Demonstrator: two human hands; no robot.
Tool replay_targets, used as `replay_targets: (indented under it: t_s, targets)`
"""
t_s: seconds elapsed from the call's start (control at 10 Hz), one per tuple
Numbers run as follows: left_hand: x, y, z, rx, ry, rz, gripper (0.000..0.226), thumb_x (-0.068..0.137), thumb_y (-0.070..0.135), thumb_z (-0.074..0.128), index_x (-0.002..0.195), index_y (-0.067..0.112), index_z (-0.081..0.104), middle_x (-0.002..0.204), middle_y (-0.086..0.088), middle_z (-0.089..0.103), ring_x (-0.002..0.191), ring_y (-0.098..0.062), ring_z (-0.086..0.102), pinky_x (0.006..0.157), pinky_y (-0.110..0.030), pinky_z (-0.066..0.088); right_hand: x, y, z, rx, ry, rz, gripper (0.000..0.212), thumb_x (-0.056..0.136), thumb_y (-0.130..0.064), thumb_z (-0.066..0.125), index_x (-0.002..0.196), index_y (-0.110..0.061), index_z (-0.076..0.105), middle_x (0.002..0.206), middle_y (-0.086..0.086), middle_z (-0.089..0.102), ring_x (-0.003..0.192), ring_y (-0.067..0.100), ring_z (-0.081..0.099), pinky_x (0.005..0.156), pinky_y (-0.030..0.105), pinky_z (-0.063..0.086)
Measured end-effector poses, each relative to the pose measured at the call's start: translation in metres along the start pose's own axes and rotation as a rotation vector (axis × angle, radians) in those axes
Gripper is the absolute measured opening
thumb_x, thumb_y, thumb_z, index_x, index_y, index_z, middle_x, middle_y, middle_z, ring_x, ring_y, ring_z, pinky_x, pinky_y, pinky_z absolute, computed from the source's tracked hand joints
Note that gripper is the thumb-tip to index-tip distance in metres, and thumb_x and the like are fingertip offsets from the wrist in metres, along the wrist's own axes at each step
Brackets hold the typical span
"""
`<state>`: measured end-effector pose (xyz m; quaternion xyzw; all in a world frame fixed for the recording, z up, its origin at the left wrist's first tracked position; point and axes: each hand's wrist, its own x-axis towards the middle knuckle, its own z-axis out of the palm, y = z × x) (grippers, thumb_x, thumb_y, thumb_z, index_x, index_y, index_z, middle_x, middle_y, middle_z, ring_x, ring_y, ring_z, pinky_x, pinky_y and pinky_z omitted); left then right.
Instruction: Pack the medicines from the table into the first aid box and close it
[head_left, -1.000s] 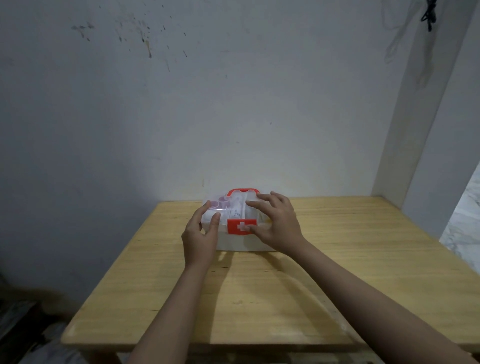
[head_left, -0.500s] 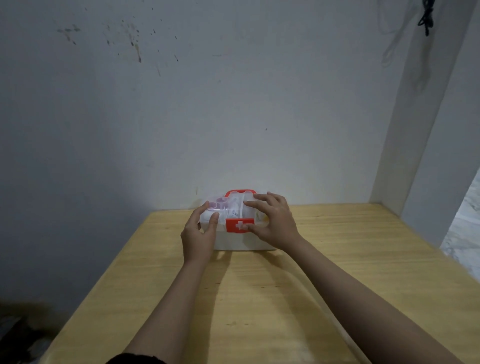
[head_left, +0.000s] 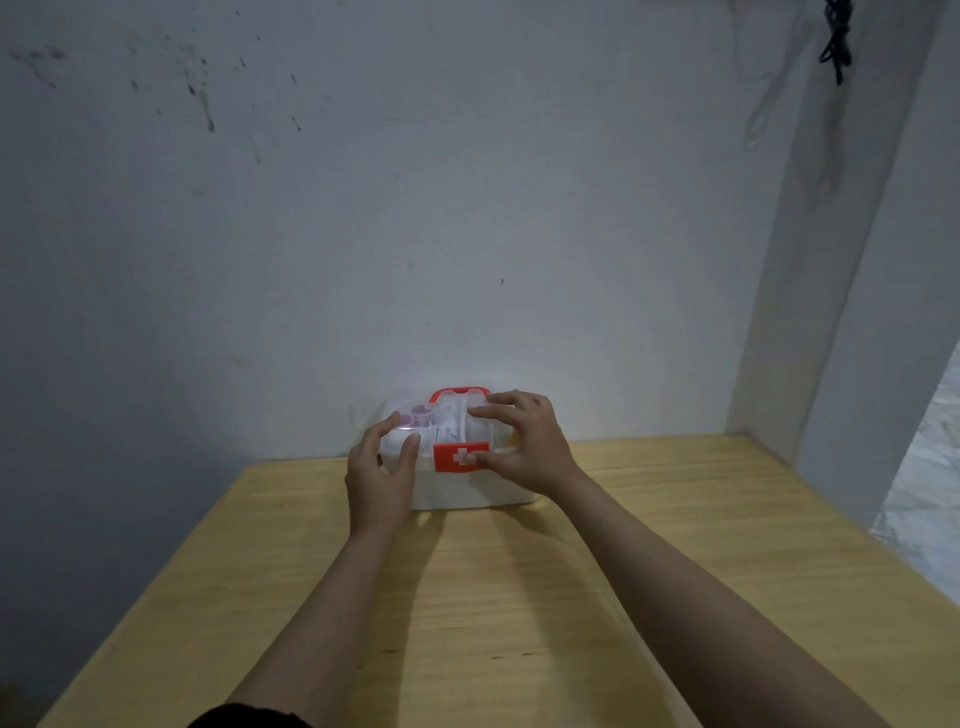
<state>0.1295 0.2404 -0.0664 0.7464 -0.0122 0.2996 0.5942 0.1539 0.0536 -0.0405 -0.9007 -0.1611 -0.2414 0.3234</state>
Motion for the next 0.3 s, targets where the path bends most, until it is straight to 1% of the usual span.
replay_targets:
  t_s: [0.1,0.2,0.3]
  targets:
    - [0.0,-0.002,0.002,0.024,0.013,0.014,0.026,0.089,0.034,0.059,0.113,0.04,0.052,0.129,0.006,0.052,0.12,-0.022,0.051,0.092,-0.041,0.051,0.0,-0.002,-0.004,-0.014,-0.034,0.01,0.061,0.064,-0.056,0.075,0.119,-0.038,0.059,0.133,-0.006,0.05,0.126,0.018,0.034,0.102,0.038,0.037]
    - [0.003,0.005,0.002,0.14,-0.047,-0.035,0.027,0.091,0.036,0.054,0.117,0.039,0.046,0.132,-0.008,0.052,0.114,-0.027,0.054,0.084,-0.043,0.054,0.0,-0.012,-0.011,-0.191,-0.115,0.01,0.061,0.071,-0.063,0.064,0.127,-0.044,0.048,0.149,0.002,0.032,0.14,0.029,0.018,0.114,0.059,0.015]
    - [0.009,0.025,-0.003,0.321,-0.143,-0.148,0.04,0.095,0.034,0.047,0.133,0.027,0.036,0.135,-0.02,0.045,0.11,-0.033,0.053,0.082,-0.036,0.046,-0.005,-0.025,-0.026,-0.449,-0.239,-0.016,0.074,0.077,-0.072,0.047,0.142,-0.046,0.023,0.159,0.012,-0.003,0.145,0.038,-0.01,0.109,0.064,-0.01]
